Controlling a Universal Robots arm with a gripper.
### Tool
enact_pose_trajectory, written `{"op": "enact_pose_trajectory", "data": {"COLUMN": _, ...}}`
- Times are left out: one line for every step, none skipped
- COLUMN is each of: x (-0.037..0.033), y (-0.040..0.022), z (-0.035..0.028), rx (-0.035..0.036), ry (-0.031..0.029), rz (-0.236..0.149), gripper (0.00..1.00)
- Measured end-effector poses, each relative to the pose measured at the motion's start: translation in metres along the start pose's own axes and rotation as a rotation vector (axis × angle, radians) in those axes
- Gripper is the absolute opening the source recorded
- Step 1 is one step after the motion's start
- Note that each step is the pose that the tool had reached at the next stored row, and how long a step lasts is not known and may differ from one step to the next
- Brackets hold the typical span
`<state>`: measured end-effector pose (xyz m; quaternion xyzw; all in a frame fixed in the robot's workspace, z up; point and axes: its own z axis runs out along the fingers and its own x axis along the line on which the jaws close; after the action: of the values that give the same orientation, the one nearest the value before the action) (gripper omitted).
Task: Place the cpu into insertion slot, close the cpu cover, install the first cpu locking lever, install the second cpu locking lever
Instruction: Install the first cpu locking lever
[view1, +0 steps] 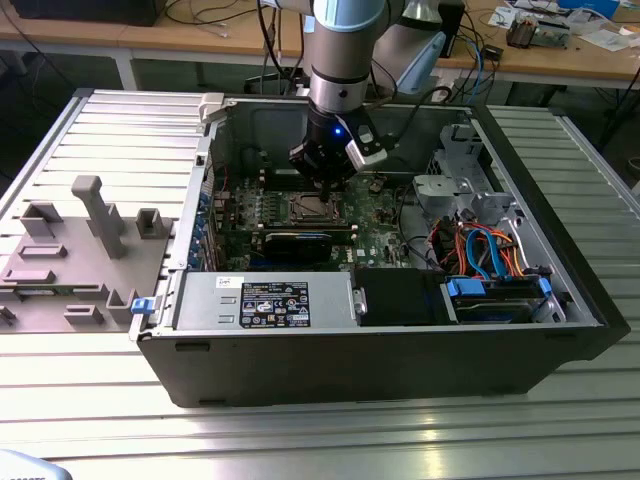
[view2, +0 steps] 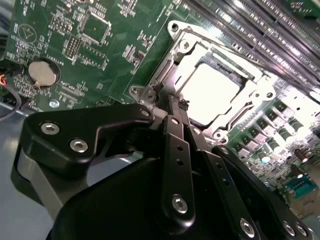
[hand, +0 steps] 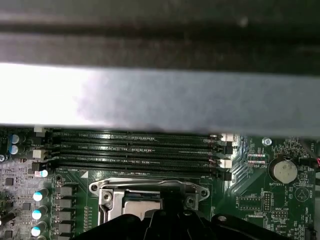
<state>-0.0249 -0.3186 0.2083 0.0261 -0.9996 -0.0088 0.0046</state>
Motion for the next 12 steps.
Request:
{"op": "enact_pose_trajectory", "data": {"x": 0.0001, "y": -0.0013, "z": 0.0, "rx": 0.0, "ry": 0.0, "rz": 0.0, "gripper": 0.11}}
{"op": "enact_pose_trajectory", "data": {"x": 0.0001, "y": -0.0023, "z": 0.0, "rx": 0.0, "ry": 0.0, "rz": 0.0, "gripper": 0.11}}
{"op": "enact_pose_trajectory", "data": {"x": 0.0002, "y": -0.0042, "z": 0.0, "rx": 0.0, "ry": 0.0, "rz": 0.0, "gripper": 0.11}}
{"op": "enact_pose_trajectory", "data": {"x": 0.0003, "y": -0.0052, "z": -0.0001, "rx": 0.0, "ry": 0.0, "rz": 0.0, "gripper": 0.11}}
{"op": "enact_pose_trajectory", "data": {"x": 0.0003, "y": -0.0062, "z": -0.0001, "rx": -0.0001, "ry": 0.0, "rz": 0.0, "gripper": 0.11}}
{"op": "enact_pose_trajectory", "data": {"x": 0.0004, "y": -0.0074, "z": -0.0001, "rx": 0.0, "ry": 0.0, "rz": 0.0, "gripper": 0.11}}
{"op": "enact_pose_trajectory", "data": {"x": 0.0004, "y": -0.0083, "z": -0.0001, "rx": -0.0001, "ry": -0.0001, "rz": 0.0, "gripper": 0.11}}
{"op": "enact_pose_trajectory", "data": {"x": 0.0005, "y": -0.0094, "z": -0.0001, "rx": -0.0001, "ry": 0.0, "rz": 0.0, "gripper": 0.11}}
{"op": "enact_pose_trajectory", "data": {"x": 0.0005, "y": -0.0099, "z": -0.0001, "rx": -0.0002, "ry": -0.0001, "rz": 0.0, "gripper": 0.11}}
{"op": "enact_pose_trajectory", "data": {"x": 0.0006, "y": -0.01, "z": -0.0001, "rx": -0.0001, "ry": -0.0001, "rz": 0.0, "gripper": 0.11}}
{"op": "enact_pose_trajectory", "data": {"x": 0.0005, "y": -0.0102, "z": -0.0002, "rx": 0.0, "ry": 0.0, "rz": 0.0, "gripper": 0.11}}
{"op": "enact_pose_trajectory", "data": {"x": 0.0005, "y": -0.0103, "z": -0.0001, "rx": -0.0001, "ry": 0.0, "rz": 0.0, "gripper": 0.11}}
